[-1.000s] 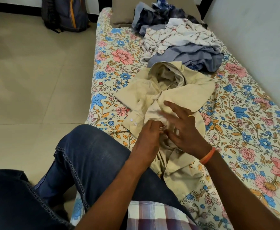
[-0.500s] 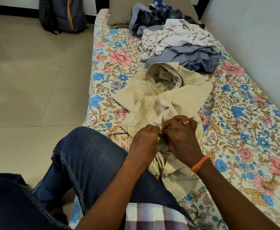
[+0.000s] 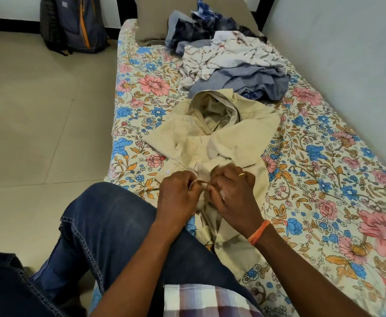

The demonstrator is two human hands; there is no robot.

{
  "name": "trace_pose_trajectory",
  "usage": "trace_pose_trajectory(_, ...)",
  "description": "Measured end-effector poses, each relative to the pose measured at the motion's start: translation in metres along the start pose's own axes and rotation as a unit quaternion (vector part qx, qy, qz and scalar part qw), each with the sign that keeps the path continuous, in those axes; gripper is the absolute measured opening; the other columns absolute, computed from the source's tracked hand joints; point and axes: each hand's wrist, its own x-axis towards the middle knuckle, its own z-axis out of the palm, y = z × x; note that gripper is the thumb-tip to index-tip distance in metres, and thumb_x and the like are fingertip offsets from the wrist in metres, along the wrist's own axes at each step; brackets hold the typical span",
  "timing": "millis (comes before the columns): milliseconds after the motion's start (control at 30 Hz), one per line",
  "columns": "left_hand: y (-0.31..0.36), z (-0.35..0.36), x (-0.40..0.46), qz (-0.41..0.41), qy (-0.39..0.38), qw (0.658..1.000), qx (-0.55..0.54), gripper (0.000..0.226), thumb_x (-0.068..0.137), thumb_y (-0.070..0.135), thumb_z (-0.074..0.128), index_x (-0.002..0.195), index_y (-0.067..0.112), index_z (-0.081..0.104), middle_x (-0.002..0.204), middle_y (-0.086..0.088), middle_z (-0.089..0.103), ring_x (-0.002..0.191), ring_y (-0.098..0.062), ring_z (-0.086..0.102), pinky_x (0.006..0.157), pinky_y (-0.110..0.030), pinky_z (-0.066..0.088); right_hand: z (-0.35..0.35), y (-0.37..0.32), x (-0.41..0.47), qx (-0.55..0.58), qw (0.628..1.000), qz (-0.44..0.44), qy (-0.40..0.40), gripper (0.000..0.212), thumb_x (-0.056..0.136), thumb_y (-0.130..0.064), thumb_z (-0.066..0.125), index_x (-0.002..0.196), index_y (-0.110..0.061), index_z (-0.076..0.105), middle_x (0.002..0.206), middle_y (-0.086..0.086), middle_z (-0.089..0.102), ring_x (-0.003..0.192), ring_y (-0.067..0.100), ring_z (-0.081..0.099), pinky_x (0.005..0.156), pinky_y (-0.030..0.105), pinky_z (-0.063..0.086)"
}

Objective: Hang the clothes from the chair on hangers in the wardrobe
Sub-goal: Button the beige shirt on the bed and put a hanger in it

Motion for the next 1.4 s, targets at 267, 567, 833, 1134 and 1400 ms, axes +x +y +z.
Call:
trace_pose_trajectory(267,-0.001,0.003,-0.002,0.119,-0.019,0.992,-0.033,0.01,0.089,0.003,0.062,0.093,0.01,0.069,0.083,-0.003,0.066,0.075,-0.012,0.055,0.066,-0.014,0.033,-0.005,0.025,0.016,-0.047,0.986,-0.024,-0.155,0.036,0.076,-0.026,0.056,0.108,-0.034,0.07,0.127,-0.007,0.055,0.129,0.027,0.044,0.094,0.051,0.03)
trace_pose_trajectory(567,0.008,0.002,-0.004,0.105,-0.056,0.992,-0.031,0.016,0.085,0.02,0.06,0.087,0.013,0.074,0.073,-0.001,0.068,0.065,-0.015,0.058,0.062,-0.038,0.048,-0.004,0.032,0.001,-0.005,0.998,-0.039,-0.054,0.026,0.084,-0.024,0.057,0.104,-0.028,0.074,0.097,-0.007,0.061,0.097,0.022,0.057,0.078,0.045,0.033)
trace_pose_trajectory(833,0.011,-0.003,-0.006,0.089,-0.035,0.995,-0.014,0.023,0.086,0.032,0.057,0.081,0.02,0.075,0.068,0.004,0.068,0.06,-0.013,0.059,0.057,-0.037,0.049,-0.006,0.024,0.001,-0.046,0.997,-0.02,-0.064,0.022,0.077,-0.021,0.063,0.094,-0.027,0.075,0.087,-0.005,0.059,0.086,0.02,0.056,0.067,0.031,0.01)
trace_pose_trajectory(1134,0.023,0.0,-0.013,-0.056,0.054,0.996,-0.045,0.015,0.075,0.027,0.068,0.064,0.02,0.06,0.059,0.008,0.059,0.057,-0.009,0.054,0.053,-0.03,0.042,0.012,0.001,-0.008,-0.063,0.997,0.024,0.032,0.023,0.078,-0.021,0.058,0.092,-0.027,0.076,0.088,-0.008,0.065,0.087,0.02,0.06,0.08,0.038,0.029)
trace_pose_trajectory(1400,0.019,-0.009,0.002,-0.171,-0.15,0.916,-0.33,0.014,0.088,0.012,0.068,0.08,0.009,0.078,0.076,-0.017,0.073,0.066,-0.029,0.068,0.063,-0.036,0.059,0.004,0.029,-0.02,0.044,0.996,0.018,0.079,0.013,0.081,-0.022,0.076,0.093,-0.018,0.079,0.086,-0.001,0.073,0.074,0.024,0.064,0.067,0.04,0.045)
